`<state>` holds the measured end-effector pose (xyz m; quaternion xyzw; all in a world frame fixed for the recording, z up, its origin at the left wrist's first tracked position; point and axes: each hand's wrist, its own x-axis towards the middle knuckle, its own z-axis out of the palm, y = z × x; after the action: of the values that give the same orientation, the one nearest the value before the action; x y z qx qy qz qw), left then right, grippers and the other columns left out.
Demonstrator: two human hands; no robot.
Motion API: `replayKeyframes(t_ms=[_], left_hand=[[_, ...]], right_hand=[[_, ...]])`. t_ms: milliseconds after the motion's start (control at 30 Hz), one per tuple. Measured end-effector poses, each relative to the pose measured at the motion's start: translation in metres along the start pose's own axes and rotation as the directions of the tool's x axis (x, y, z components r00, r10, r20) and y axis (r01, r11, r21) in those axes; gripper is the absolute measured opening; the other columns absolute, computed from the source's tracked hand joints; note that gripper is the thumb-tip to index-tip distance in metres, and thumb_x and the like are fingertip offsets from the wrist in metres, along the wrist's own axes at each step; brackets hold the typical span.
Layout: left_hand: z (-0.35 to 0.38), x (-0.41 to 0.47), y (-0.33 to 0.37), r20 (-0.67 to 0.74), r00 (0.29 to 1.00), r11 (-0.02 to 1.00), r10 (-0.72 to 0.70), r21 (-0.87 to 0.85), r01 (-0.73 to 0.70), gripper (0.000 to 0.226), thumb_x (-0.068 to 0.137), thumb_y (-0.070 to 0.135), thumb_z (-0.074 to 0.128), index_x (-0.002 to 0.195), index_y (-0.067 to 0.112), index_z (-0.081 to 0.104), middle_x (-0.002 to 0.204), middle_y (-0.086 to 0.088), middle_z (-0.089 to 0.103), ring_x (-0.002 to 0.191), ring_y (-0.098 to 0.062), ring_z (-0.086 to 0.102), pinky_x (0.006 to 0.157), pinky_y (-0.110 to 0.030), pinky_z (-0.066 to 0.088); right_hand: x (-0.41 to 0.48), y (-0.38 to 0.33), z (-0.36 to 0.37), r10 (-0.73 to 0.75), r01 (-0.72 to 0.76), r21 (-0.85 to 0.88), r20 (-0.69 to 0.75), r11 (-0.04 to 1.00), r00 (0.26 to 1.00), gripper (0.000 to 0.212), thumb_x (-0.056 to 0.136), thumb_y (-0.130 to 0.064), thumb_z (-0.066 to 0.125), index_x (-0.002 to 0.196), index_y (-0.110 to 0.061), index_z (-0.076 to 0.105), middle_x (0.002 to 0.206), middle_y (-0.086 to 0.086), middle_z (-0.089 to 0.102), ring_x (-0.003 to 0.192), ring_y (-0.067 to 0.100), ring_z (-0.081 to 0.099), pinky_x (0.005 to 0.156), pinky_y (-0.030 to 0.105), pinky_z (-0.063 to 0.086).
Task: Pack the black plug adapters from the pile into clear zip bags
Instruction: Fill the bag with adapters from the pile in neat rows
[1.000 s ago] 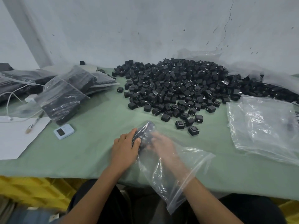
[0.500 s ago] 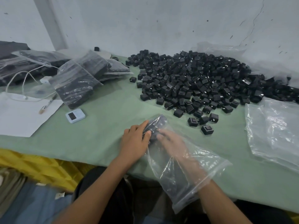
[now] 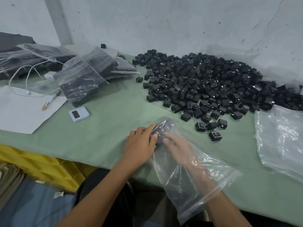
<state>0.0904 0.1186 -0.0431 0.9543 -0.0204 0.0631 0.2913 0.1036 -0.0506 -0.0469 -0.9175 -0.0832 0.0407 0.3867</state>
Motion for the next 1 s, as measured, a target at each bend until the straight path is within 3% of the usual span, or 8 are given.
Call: replayKeyframes(t_ms=[100, 300, 467, 567, 633, 733, 833, 1000], left_hand=[[-0.001, -0.001, 0.000, 0.007, 1.000, 1.000, 0.015, 0.020, -0.015, 0.047, 0.105, 0.045, 0.031, 0.151, 0.040, 0.030, 0.144, 0.006, 0.045, 0.123, -0.028, 0.042, 0.106, -0.040, 0.034], [-0.002, 0.000, -0.003, 0.030, 0.999, 0.999, -0.033, -0.001, 0.033, 0.052, 0.105, 0.040, 0.033, 0.155, 0.026, 0.029, 0.152, 0.001, 0.043, 0.130, -0.030, 0.040, 0.110, -0.042, 0.031], [-0.002, 0.001, -0.001, 0.042, 0.999, 0.999, -0.024, 0.034, 0.022, 0.053, 0.104, 0.042, 0.034, 0.155, 0.029, 0.025, 0.151, 0.002, 0.042, 0.129, -0.029, 0.040, 0.108, -0.042, 0.031], [-0.004, 0.001, -0.002, 0.056, 0.998, 0.999, -0.005, 0.053, 0.002, 0.051, 0.105, 0.042, 0.032, 0.155, 0.033, 0.025, 0.151, 0.003, 0.042, 0.127, -0.029, 0.040, 0.107, -0.041, 0.032], [-0.005, 0.001, -0.001, 0.066, 0.998, 0.999, -0.007, 0.049, 0.004, 0.051, 0.105, 0.041, 0.032, 0.154, 0.032, 0.025, 0.151, 0.003, 0.042, 0.128, -0.029, 0.040, 0.107, -0.041, 0.031], [-0.008, 0.004, -0.001, 0.090, 0.996, 0.998, -0.014, 0.058, 0.009, 0.047, 0.104, 0.040, 0.034, 0.150, 0.031, 0.031, 0.145, 0.001, 0.048, 0.124, -0.030, 0.043, 0.101, -0.041, 0.033], [-0.013, 0.015, 0.005, 0.086, 0.995, 0.994, -0.045, 0.105, 0.036, 0.036, 0.100, 0.036, 0.038, 0.134, 0.029, 0.044, 0.126, -0.002, 0.062, 0.113, -0.030, 0.051, 0.086, -0.039, 0.030], [-0.004, 0.018, 0.019, -0.006, 0.994, 0.992, -0.110, 0.060, 0.110, 0.036, 0.096, 0.056, 0.042, 0.118, 0.028, 0.044, 0.117, 0.002, 0.064, 0.110, -0.027, 0.054, 0.089, -0.041, 0.035]], right_hand=[[0.000, 0.001, 0.007, 0.033, -0.033, 0.002, -0.077, 0.999, 0.996, 0.035, 0.099, -0.037, 0.053, 0.134, -0.033, 0.059, 0.131, -0.012, 0.063, 0.116, 0.005, 0.055, 0.098, 0.025, 0.044], [-0.005, -0.002, 0.016, 0.019, -0.022, -0.011, -0.165, 1.000, 0.986, 0.030, 0.101, -0.040, 0.049, 0.127, -0.029, 0.061, 0.109, -0.021, 0.059, 0.092, -0.003, 0.055, 0.069, -0.001, 0.026], [-0.008, 0.003, 0.014, 0.022, -0.013, 0.059, -0.149, 0.998, 0.989, 0.019, 0.097, -0.038, 0.054, 0.113, -0.043, 0.064, 0.097, -0.039, 0.060, 0.089, -0.020, 0.056, 0.073, 0.007, 0.045], [-0.010, 0.004, 0.011, -0.029, 0.042, 0.088, -0.146, 0.995, 0.989, 0.026, 0.094, -0.023, 0.062, 0.116, -0.035, 0.068, 0.108, -0.024, 0.067, 0.103, -0.001, 0.064, 0.090, 0.031, 0.057], [-0.009, 0.001, 0.011, -0.052, 0.068, 0.094, -0.161, 0.993, 0.986, 0.029, 0.092, -0.013, 0.065, 0.116, -0.029, 0.069, 0.112, -0.013, 0.071, 0.106, 0.009, 0.066, 0.094, 0.032, 0.055], [-0.008, -0.004, 0.010, -0.015, 0.019, 0.022, -0.150, 1.000, 0.989, 0.032, 0.096, -0.016, 0.060, 0.127, -0.024, 0.066, 0.124, -0.002, 0.067, 0.117, 0.018, 0.061, 0.098, 0.021, 0.043], [-0.005, -0.011, 0.006, 0.027, -0.031, -0.034, -0.112, 0.999, 0.993, 0.036, 0.100, -0.016, 0.054, 0.135, -0.020, 0.059, 0.135, 0.006, 0.060, 0.127, 0.025, 0.053, 0.105, 0.029, 0.036], [-0.008, -0.018, 0.000, 0.054, -0.058, -0.043, -0.089, 0.997, 0.995, 0.038, 0.101, -0.011, 0.050, 0.137, -0.018, 0.057, 0.137, 0.010, 0.058, 0.128, 0.028, 0.051, 0.107, 0.033, 0.037]])
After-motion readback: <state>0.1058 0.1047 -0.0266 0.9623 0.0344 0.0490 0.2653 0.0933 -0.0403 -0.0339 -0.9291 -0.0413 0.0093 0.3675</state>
